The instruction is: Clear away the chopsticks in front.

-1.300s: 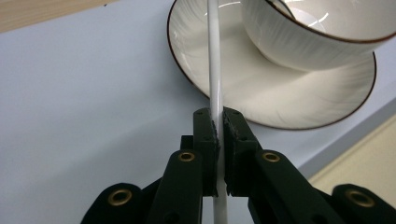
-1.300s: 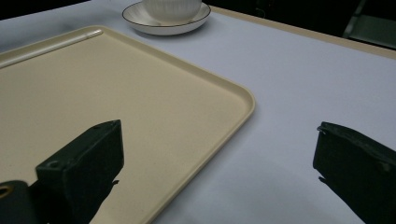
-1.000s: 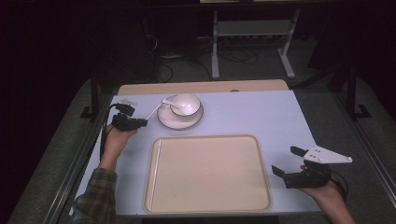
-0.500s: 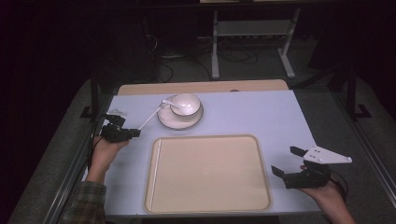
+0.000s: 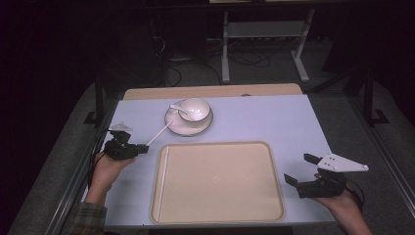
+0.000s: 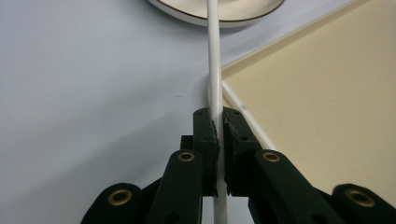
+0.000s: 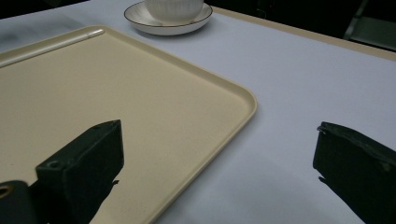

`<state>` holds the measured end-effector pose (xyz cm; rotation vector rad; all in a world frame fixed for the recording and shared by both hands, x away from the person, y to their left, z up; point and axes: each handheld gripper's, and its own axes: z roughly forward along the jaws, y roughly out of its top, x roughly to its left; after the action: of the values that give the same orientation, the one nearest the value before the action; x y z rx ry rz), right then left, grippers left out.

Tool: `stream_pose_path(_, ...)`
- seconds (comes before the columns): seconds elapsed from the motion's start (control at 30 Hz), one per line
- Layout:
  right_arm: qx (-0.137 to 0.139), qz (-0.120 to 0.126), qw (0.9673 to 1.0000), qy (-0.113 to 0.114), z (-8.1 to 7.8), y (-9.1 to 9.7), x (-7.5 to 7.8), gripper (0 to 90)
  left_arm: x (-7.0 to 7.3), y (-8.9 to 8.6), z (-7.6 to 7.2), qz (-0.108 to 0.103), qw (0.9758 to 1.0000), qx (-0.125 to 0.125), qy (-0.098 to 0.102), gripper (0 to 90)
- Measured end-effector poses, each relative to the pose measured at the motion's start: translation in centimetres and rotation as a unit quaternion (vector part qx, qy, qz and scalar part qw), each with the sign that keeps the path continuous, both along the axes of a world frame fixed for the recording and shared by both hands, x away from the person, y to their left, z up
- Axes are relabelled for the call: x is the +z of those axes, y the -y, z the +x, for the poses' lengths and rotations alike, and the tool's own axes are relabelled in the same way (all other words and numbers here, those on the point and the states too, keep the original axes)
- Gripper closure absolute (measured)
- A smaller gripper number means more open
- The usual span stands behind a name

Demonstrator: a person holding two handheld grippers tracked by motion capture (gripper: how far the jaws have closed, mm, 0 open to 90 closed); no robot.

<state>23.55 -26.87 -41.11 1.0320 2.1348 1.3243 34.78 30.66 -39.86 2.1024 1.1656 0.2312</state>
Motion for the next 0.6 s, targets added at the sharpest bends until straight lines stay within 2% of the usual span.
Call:
stream_pose_path(0.07, 0.000, 0.000, 1.0000, -0.001, 0.0, 0.0, 0.0, 1.4, 0.1, 0.4, -0.4, -0.009, 0.9999, -0.007, 0.001, 84.6)
stream_pose_path(0.33, -0.001, -0.001, 1.0000, -0.001, 0.0, 0.0, 0.0, 1.4, 0.0, 1.7, -1.1, -0.016, 0.9993, -0.033, -0.002, 84.5)
stream_pose_path(0.47, 0.000, -0.001, 1.0000, -0.001, 0.0, 0.0, 0.0, 1.4, 0.0, 3.1, -1.3, -0.024, 0.9984, -0.051, -0.003, 84.5)
stream_pose_path(0.6, 0.000, -0.001, 1.0000, 0.000, 0.0, 0.0, 0.0, 1.4, -0.1, 4.2, -1.4, -0.023, 0.9975, -0.067, -0.006, 84.5)
